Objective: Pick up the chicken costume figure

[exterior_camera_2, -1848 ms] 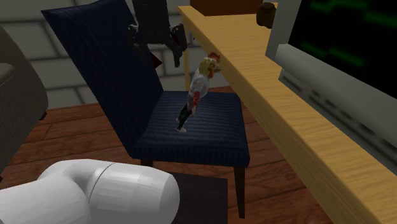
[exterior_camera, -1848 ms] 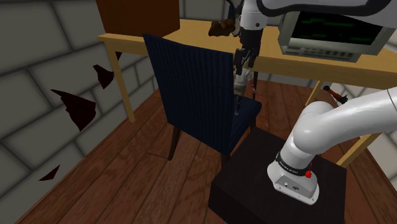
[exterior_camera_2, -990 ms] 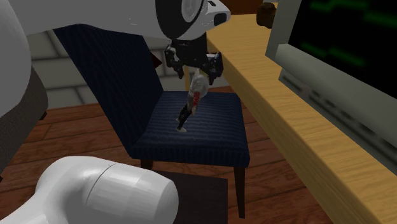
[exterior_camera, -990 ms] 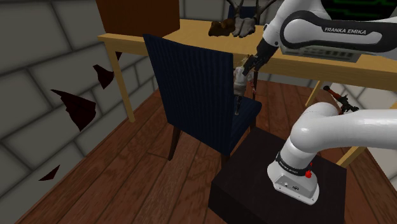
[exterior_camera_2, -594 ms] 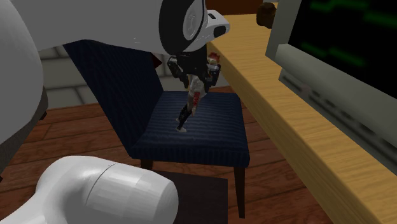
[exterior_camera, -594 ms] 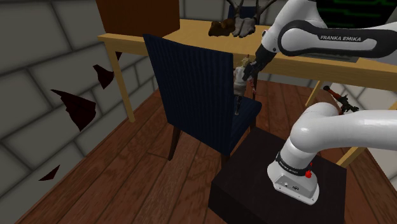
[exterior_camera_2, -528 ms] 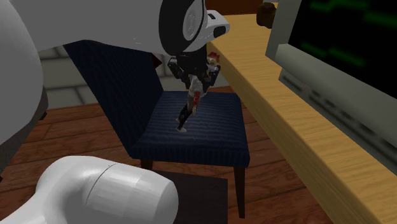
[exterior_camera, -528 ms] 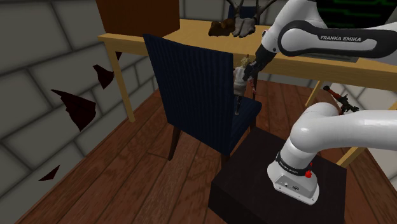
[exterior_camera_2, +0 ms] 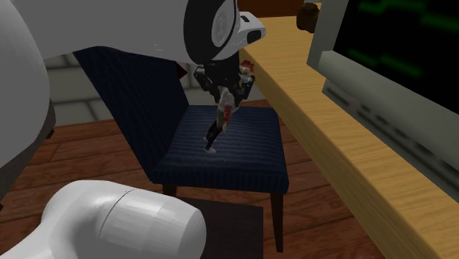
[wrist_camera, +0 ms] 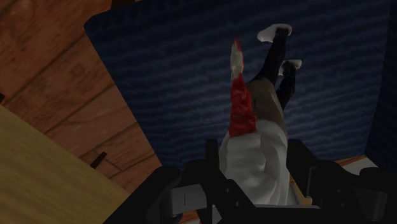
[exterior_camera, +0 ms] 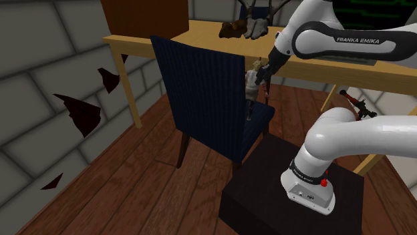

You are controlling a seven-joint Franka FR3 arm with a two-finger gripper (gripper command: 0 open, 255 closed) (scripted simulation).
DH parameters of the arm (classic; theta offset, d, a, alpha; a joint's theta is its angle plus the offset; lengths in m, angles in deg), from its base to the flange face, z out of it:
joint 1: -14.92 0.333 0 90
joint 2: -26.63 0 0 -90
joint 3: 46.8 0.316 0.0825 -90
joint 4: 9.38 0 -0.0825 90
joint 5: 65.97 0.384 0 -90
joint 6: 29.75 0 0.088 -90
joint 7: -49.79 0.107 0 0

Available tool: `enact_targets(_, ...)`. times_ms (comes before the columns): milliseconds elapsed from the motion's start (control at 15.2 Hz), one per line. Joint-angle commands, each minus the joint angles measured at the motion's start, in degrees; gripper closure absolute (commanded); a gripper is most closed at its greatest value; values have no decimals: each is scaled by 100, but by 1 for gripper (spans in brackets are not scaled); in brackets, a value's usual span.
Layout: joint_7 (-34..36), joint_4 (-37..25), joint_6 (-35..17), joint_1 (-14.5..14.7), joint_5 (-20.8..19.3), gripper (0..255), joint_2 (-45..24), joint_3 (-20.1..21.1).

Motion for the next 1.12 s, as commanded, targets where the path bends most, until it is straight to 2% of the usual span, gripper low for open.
enact_targets(0,-2,-79,66,8,9,255,-23,7)
enact_targets(924,38,-1279,1000,160,134,255,-282,134)
enact_targets(1056,37,-1292,1010,159,137,255,-286,137)
